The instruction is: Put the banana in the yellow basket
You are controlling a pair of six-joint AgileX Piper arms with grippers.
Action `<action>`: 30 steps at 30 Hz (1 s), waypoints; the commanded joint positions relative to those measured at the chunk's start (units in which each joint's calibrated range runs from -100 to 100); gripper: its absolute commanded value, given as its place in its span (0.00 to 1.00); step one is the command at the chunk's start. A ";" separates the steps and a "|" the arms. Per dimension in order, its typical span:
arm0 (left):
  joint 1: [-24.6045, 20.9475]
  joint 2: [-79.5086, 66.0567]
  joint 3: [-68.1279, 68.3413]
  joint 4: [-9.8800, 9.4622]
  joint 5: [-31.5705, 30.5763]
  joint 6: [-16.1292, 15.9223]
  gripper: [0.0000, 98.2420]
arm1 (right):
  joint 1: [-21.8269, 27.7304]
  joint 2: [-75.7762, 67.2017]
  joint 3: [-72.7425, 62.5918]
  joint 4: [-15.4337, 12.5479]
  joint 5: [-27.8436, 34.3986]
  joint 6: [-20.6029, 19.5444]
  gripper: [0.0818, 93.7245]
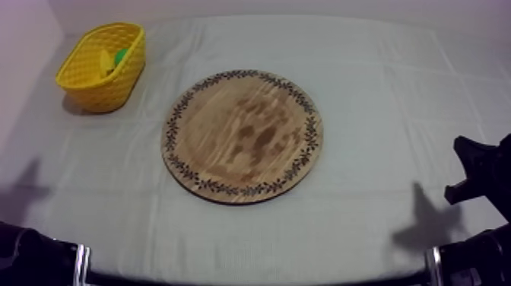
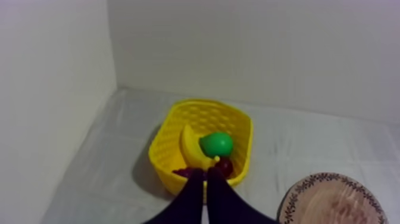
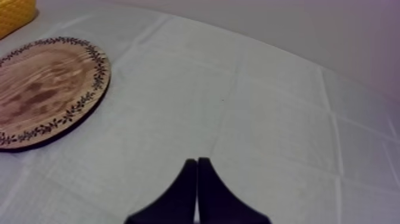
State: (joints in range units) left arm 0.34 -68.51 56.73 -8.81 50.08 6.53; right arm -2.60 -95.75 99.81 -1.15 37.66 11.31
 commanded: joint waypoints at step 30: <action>-1.77 -31.13 39.45 2.70 -6.78 -4.62 0.00 | 0.00 0.00 -0.03 0.00 0.00 -0.10 0.00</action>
State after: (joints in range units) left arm -1.01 -99.64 96.08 -6.22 43.57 2.67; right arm -2.60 -95.75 99.81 -1.15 37.66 11.22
